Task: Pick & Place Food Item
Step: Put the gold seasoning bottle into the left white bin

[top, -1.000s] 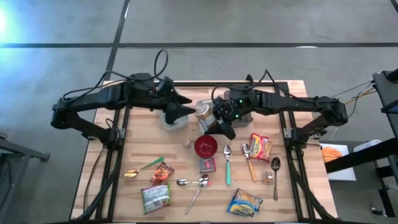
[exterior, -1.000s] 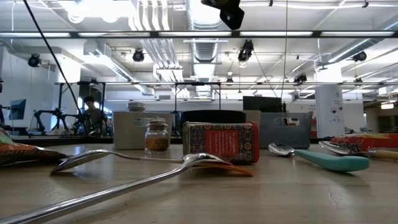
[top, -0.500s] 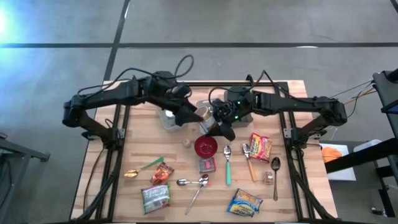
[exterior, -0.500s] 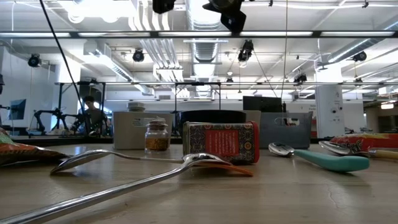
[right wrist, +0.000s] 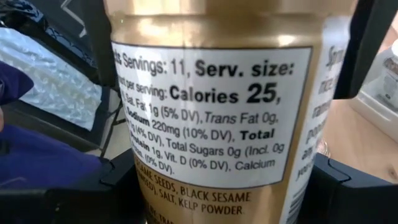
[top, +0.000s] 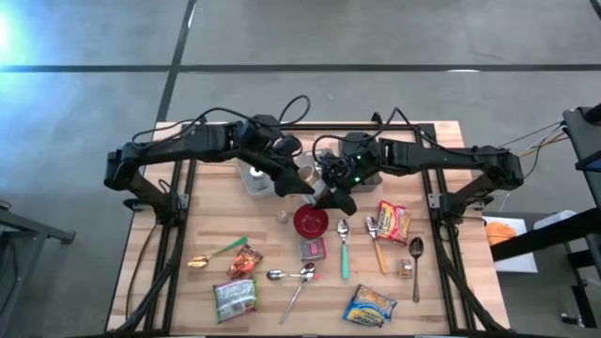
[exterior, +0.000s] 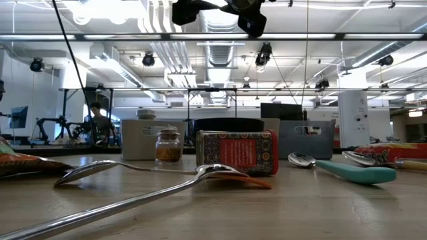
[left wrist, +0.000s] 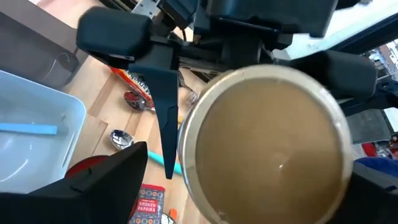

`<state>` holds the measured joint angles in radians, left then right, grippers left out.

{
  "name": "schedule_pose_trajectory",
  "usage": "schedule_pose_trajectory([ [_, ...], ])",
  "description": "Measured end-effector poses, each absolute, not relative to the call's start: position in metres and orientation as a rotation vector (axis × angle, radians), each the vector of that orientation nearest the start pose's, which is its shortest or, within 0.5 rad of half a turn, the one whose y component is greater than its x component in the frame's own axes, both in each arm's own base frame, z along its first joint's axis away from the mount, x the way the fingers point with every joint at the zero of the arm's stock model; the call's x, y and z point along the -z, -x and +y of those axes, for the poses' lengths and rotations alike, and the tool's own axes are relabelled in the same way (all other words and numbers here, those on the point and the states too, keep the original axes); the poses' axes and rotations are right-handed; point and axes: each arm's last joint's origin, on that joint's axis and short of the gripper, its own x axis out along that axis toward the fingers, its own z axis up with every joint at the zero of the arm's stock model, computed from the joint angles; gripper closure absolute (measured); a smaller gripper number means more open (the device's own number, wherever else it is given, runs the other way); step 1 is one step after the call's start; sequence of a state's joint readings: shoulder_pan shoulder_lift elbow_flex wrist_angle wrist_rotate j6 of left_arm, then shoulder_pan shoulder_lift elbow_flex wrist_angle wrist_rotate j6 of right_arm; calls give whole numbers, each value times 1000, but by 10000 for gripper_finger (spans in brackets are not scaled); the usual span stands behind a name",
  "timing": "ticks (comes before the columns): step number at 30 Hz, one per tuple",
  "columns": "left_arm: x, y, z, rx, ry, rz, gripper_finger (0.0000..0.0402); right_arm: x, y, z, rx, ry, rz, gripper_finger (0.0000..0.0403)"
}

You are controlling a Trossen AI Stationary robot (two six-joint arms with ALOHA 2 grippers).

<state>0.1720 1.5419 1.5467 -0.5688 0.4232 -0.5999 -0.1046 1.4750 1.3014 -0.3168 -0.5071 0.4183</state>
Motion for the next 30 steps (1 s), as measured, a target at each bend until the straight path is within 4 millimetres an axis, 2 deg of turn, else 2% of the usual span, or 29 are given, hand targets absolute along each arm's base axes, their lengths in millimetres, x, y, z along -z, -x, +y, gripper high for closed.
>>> schedule_pose_trajectory([
  [13,-384,-335,51,89,716,539,10,-338,-327,-18,-328,-569,576,133],
  [23,-384,-339,49,160,718,533,110,-339,-328,-19,-334,-574,562,133],
  [30,-383,-339,49,163,701,537,116,-339,-328,-19,-330,-581,563,133],
])
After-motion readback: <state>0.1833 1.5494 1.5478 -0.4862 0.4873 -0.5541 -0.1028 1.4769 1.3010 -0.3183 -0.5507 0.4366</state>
